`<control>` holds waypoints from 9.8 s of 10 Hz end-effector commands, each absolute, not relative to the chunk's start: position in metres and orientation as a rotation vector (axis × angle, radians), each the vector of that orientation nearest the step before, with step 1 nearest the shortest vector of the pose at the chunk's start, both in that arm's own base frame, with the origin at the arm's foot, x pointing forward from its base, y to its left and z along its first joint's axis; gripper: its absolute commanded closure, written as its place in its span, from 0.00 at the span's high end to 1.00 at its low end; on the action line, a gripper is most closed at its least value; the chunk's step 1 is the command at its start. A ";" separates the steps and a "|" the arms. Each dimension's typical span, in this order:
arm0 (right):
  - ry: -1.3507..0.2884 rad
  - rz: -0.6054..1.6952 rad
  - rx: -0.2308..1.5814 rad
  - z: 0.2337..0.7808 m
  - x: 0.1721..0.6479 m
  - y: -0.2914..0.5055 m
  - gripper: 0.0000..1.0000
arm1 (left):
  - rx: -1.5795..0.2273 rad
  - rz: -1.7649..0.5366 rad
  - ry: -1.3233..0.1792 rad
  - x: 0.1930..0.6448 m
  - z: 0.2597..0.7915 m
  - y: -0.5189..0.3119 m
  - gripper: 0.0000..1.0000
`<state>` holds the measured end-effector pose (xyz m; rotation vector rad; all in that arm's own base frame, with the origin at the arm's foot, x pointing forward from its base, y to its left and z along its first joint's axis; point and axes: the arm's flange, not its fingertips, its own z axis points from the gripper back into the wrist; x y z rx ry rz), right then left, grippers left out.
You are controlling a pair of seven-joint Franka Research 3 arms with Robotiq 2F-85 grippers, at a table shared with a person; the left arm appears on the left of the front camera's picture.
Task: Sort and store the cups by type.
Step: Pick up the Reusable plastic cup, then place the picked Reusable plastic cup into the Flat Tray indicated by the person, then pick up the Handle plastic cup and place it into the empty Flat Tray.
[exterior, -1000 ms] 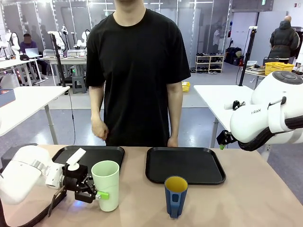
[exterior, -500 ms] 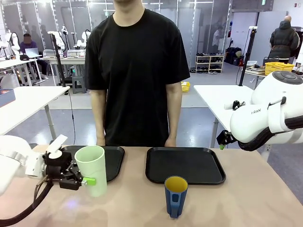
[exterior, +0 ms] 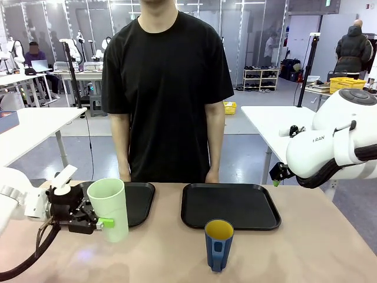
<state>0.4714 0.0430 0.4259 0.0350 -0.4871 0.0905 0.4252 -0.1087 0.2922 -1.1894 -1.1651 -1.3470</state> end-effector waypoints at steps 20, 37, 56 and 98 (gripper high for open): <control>-0.489 0.100 0.024 0.425 0.473 0.042 1.00 | -1.229 -1.334 -1.165 0.462 0.299 -0.165 0.85; -0.489 0.100 0.024 0.425 0.473 0.042 1.00 | -1.260 -1.359 -1.169 0.582 0.304 -0.343 0.85; -0.489 0.100 0.024 0.425 0.473 0.042 1.00 | -1.220 -1.310 -1.081 0.651 0.217 -0.397 0.85; -0.489 0.100 0.024 0.425 0.473 0.042 1.00 | -0.491 -1.519 -0.653 0.532 0.398 -0.197 1.00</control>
